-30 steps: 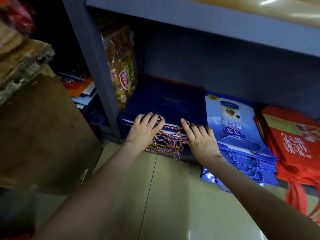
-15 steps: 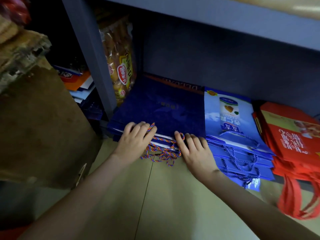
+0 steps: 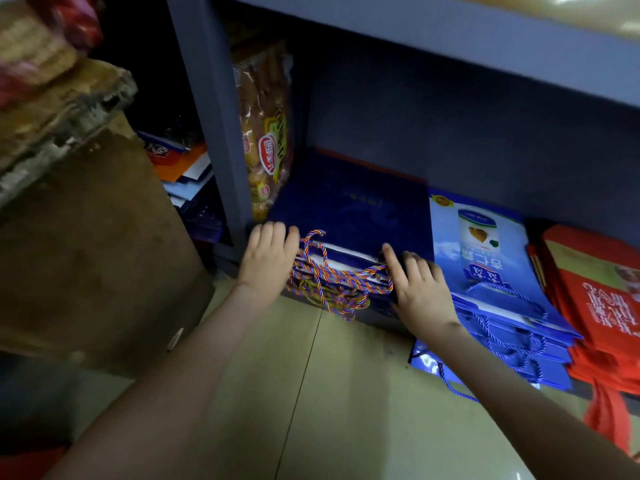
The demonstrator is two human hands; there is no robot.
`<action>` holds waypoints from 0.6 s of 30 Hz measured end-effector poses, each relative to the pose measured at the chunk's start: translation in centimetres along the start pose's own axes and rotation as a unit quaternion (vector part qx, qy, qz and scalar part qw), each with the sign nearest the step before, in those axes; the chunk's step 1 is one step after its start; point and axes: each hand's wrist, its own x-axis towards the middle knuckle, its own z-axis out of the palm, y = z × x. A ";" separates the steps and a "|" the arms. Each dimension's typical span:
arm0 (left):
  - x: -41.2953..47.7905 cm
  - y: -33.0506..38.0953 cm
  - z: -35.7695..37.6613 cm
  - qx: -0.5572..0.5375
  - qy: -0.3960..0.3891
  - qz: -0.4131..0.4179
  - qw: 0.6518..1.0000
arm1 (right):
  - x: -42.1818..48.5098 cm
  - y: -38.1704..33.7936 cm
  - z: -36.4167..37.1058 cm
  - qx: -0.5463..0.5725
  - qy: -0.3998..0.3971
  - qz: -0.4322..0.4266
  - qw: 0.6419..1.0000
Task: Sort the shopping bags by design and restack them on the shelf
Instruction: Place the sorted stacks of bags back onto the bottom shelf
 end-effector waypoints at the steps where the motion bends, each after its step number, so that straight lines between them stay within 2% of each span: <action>1: 0.5 -0.2 0.0 0.003 0.029 0.003 1.000 | 0.3 0.4 -0.3 0.005 0.013 0.006 1.000; 5: 1.3 -0.3 -0.7 -0.005 0.068 -0.007 0.998 | 1.3 1.3 -1.6 0.065 0.029 0.013 0.997; 9: 1.0 1.4 -2.1 -0.083 0.040 -0.057 0.994 | 1.9 2.3 -2.5 0.089 0.041 0.029 0.995; 11: 0.4 3.1 -2.7 -0.130 0.052 -0.010 0.990 | 2.0 2.3 -2.6 0.083 0.043 0.038 0.995; 14: -1.6 6.4 -2.3 -0.128 0.062 0.117 0.983 | 0.7 0.6 -1.3 0.047 0.016 0.035 0.998; 16: -2.4 7.4 -0.8 -0.077 0.049 0.129 0.987 | -0.7 -0.6 -0.1 0.032 0.002 0.036 0.999; 18: -2.1 7.3 0.5 -0.023 0.041 0.101 0.994 | -1.5 -1.2 0.7 0.015 -0.006 0.039 0.999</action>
